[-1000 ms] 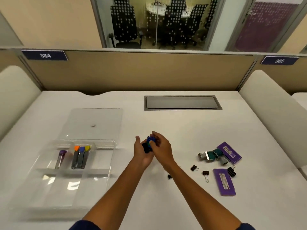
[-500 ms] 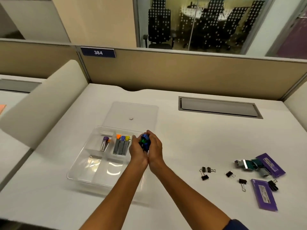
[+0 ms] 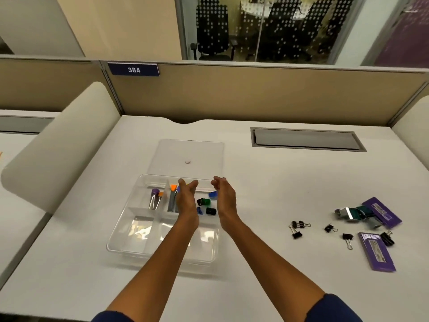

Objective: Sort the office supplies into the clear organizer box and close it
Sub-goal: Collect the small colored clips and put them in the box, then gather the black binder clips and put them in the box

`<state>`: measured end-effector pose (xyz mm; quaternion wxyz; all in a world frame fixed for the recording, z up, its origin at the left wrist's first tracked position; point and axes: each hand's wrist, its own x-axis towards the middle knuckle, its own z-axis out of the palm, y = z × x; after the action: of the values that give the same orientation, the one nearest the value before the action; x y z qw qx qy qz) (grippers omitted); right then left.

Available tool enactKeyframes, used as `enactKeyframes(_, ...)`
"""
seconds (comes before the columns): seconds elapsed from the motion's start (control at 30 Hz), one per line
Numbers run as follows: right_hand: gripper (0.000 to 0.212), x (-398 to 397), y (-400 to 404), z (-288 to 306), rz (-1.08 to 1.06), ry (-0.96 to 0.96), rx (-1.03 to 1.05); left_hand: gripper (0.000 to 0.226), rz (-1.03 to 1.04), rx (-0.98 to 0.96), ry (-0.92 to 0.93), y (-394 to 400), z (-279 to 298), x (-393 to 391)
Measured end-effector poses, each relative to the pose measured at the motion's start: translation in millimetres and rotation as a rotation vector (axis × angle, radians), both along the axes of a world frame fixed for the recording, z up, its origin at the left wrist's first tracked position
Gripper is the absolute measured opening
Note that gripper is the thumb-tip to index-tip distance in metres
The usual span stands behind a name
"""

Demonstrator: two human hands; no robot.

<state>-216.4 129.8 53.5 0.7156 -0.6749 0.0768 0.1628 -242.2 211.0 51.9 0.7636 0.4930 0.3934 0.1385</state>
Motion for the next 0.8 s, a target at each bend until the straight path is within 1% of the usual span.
enactKeyframes(0.13,0.033,7.4,-20.8,-4.7,-0.086,-0.050,-0.007,0.052,-0.038,0.026,-0.003,-7.0,-1.6,5.5)
enactKeyframes(0.27,0.032,11.4,-49.7,-7.4,-0.154,-0.102,-0.072,0.048,-0.077,0.039,-0.005,-33.9,-3.4,16.8)
enactKeyframes(0.4,0.027,11.9,-91.7,-10.9,-0.158,-0.195,-0.217,0.034,-0.173,0.004,-0.050,-72.9,-1.6,26.8)
enactKeyframes(0.5,0.023,10.6,-130.9,-19.1,-0.169,-0.250,-0.362,0.025,-0.295,0.048,-0.078,-106.1,-0.7,31.6)
enactKeyframes(0.57,0.024,9.9,-157.8,-27.1,-0.183,-0.268,-0.462,0.020,-0.411,0.123,-0.081,-126.7,-4.7,33.3)
enactKeyframes(0.67,0.029,9.0,-196.9,-41.8,-0.188,-0.281,-0.590,0.016,-0.634,0.325,-0.064,-151.4,-19.3,34.0)
enactKeyframes(0.73,0.033,8.2,-221.0,-49.3,-0.195,-0.267,-0.650,0.018,-0.786,0.485,-0.063,-166.7,-28.2,33.4)
enactKeyframes(0.8,0.035,6.8,-241.8,-53.0,-0.203,-0.258,-0.709,0.026,-0.930,0.636,-0.069,-180.8,-38.4,32.7)
